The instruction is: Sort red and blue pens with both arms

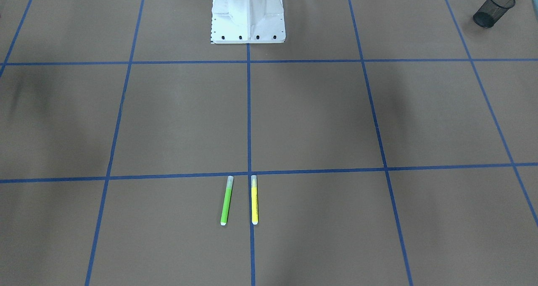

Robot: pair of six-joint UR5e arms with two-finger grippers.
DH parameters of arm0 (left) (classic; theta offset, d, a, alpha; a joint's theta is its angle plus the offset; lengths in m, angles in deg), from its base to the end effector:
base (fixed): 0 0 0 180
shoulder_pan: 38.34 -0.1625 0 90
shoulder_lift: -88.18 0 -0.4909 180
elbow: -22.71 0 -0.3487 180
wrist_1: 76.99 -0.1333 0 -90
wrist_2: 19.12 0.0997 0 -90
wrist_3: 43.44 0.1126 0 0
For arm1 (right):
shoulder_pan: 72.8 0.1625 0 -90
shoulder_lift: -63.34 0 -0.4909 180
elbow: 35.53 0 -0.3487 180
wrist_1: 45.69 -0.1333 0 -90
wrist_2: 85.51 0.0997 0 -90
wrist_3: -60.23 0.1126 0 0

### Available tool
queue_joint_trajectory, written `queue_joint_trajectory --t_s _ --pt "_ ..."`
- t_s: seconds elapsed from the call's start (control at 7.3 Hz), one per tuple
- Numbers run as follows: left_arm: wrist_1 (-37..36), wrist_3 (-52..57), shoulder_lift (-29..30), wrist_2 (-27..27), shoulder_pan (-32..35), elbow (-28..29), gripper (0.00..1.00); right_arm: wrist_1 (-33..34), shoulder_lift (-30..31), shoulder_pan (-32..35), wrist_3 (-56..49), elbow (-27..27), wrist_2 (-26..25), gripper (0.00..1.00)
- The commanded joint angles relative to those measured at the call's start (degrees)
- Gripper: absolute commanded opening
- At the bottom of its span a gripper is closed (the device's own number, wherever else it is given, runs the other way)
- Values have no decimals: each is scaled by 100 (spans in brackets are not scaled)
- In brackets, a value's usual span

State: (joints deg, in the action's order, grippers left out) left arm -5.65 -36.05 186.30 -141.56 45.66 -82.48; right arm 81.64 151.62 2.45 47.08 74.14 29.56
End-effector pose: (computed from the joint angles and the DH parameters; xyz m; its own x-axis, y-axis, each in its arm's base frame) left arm -0.0206 -0.5016 0.5971 0.8145 0.2579 -0.5198 -0.2107 0.9661 0.1492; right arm -0.0209 -0.4156 0.6515 0.8261 -0.3265 0.4592 0.4444 0.8786 -0.1747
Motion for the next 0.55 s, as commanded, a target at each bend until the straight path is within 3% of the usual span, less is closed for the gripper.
queue_joint_trajectory --t_s 0.0,0.41 --pt "-6 87 -1080 0 72 -561 0 535 715 542 -1083 125 376 0" --pt "-76 113 -1926 0 116 -774 0 897 1329 998 -1725 151 411 0"
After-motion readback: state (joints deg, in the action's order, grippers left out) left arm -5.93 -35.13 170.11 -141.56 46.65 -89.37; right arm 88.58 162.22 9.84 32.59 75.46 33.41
